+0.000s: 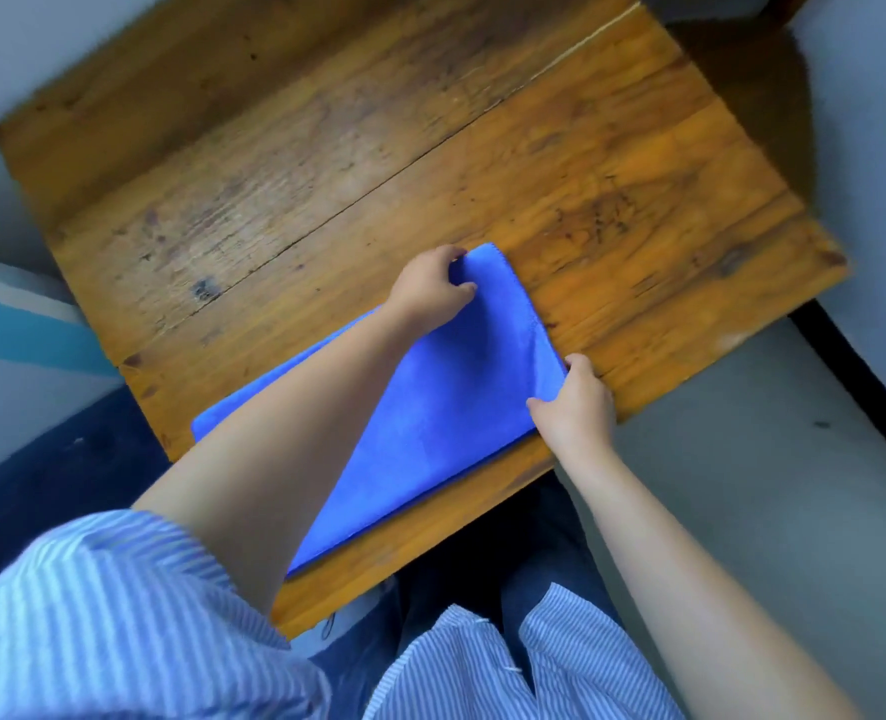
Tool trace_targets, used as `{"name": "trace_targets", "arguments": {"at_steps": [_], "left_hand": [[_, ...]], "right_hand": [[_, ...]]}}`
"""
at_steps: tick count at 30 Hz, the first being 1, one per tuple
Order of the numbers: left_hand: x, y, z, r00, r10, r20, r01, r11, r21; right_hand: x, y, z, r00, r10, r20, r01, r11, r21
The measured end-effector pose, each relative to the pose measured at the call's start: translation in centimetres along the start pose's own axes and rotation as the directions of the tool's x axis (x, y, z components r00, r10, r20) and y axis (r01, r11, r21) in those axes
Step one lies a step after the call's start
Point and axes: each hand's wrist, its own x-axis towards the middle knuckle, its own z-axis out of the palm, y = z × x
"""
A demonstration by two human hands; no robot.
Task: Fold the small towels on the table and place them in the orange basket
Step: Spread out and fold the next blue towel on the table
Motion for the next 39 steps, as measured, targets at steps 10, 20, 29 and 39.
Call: {"name": "trace_targets", "arguments": {"at_steps": [10,20,29,39], "left_hand": [[2.4,4.3,-4.6,0.996,0.03,0.081,-0.008,0.965,-0.263],[1.2,3.8,-9.8,0.914,0.169,-0.368,-0.297,0.898,-0.324],[-4.1,-6.2,-7.1,0.694,0.681,-0.233,-0.574,0.719,0.393],[-7.7,-13.6,-2.4,0.68,0.715,-0.161,-0.533,0.633,0.561]], "right_hand": [[4.4,-0.9,-6.0,0.979,-0.196,-0.054,0.203,0.952,0.228],[4.7,-6.9,-11.9,0.63,-0.67,-0.392,0.664,0.727,-0.175],[0.3,-1.4,-4.5,0.303,-0.944,-0.132,0.888,0.33,-0.32],[-1.0,2.0,1.9,0.147,-0.983,0.113,0.907,0.089,-0.412]]}}
